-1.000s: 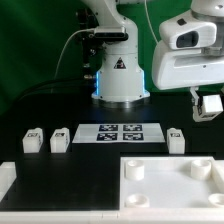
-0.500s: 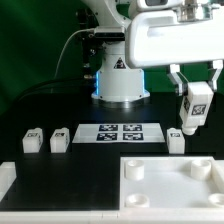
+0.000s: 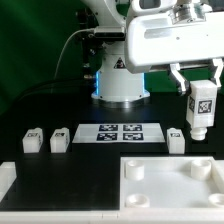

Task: Assemble one leg

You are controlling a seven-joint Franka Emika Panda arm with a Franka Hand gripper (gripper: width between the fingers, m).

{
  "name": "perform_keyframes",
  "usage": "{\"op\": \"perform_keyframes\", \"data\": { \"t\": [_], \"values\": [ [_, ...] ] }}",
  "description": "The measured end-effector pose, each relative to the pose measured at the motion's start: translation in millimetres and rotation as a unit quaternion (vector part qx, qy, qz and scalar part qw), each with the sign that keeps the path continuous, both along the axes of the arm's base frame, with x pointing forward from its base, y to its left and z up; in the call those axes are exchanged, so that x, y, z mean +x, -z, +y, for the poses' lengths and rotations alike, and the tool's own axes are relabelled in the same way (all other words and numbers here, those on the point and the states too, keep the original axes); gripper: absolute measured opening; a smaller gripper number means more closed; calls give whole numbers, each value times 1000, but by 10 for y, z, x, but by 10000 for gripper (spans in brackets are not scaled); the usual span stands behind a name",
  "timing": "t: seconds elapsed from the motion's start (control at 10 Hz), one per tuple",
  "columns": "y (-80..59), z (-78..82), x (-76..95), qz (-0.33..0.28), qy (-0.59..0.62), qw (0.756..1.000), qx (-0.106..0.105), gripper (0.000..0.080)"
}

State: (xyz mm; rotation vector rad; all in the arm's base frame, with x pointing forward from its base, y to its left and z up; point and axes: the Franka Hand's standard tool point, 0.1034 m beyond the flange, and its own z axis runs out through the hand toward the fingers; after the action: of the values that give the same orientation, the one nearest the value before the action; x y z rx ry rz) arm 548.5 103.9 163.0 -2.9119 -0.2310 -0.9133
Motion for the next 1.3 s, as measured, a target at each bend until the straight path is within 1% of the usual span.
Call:
{"op": "perform_keyframes", "data": {
  "t": [0.1,0.2,0.3,0.5,0.6,0.8,0.9,1.0,1.3],
  "values": [
    [33,1,16,0,-1,1000,0,294],
    [69,11,129,-4,0,1000,1,294],
    [57,26,279,-13,1,1000,3,294],
    [146,37,509,-24,4,1000,5,294],
    [162,29,622,-28,4,1000,5,294],
    [193,53,771,-32,5,999,7,294],
    [203,73,834,-34,7,999,9,294],
    [260,75,868,-32,10,999,11,294],
    [274,73,865,-32,8,999,9,294]
  ]
}}
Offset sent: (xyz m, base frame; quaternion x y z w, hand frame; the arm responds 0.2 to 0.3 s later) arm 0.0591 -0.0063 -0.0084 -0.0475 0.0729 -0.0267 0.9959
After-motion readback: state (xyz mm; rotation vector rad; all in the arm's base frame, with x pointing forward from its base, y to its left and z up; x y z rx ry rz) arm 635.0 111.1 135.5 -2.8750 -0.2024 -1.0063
